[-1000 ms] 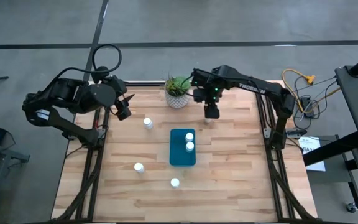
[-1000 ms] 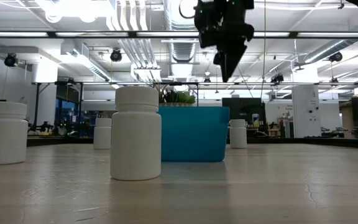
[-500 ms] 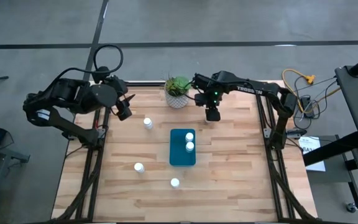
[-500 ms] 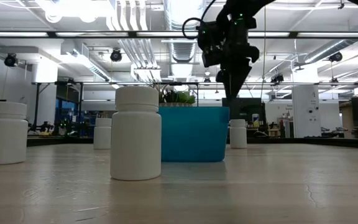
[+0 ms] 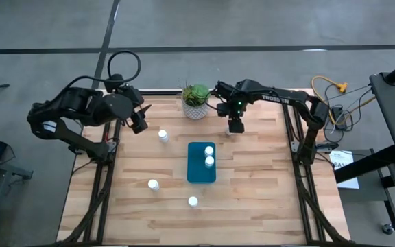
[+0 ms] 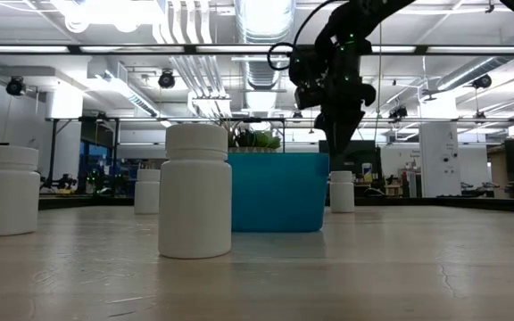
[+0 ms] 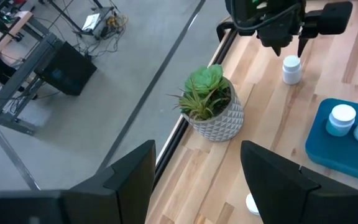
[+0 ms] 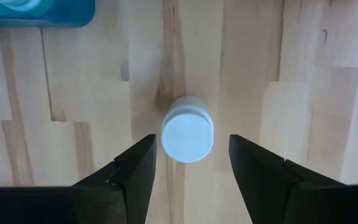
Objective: Pick and place pill bottles into a basket
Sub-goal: Put the white medicine bottle into the blue bin
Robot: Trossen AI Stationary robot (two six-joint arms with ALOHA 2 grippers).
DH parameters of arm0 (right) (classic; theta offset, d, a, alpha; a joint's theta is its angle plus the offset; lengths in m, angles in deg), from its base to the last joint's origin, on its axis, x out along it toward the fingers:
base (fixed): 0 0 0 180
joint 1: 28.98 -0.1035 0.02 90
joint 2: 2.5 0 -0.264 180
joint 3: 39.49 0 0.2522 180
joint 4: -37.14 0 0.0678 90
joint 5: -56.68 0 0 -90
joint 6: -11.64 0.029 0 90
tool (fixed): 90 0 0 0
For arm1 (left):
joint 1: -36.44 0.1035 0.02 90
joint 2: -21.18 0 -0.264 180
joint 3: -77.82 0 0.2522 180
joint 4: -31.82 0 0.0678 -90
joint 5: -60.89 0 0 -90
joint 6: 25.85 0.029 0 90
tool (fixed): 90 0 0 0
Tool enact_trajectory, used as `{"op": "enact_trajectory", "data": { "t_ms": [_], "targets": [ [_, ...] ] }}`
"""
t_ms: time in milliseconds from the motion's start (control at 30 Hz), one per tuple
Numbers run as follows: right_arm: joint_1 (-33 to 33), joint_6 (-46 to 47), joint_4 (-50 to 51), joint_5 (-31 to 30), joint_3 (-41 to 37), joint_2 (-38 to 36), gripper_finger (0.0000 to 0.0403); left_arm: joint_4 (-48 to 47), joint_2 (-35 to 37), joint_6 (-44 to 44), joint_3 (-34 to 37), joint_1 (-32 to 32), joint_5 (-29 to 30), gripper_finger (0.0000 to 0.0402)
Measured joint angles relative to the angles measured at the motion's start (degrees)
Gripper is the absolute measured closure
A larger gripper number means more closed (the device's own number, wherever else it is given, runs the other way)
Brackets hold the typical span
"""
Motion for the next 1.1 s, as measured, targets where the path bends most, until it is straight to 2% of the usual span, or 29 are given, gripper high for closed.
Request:
{"op": "enact_trajectory", "data": {
  "t_ms": [567, 1100],
  "targets": [
    [0.1, 0.8, -5.1, 0.0, -6.3, 0.0, 0.0209, 0.0, -0.4, 0.0, 0.0, 0.0, 0.0, 0.0183],
    [0.1, 1.2, -8.6, 1.5, -7.7, 0.0, 0.0209, 0.0, -1.3, 0.0, 0.0, 0.0, 0.0, 0.0183]
  ]
}}
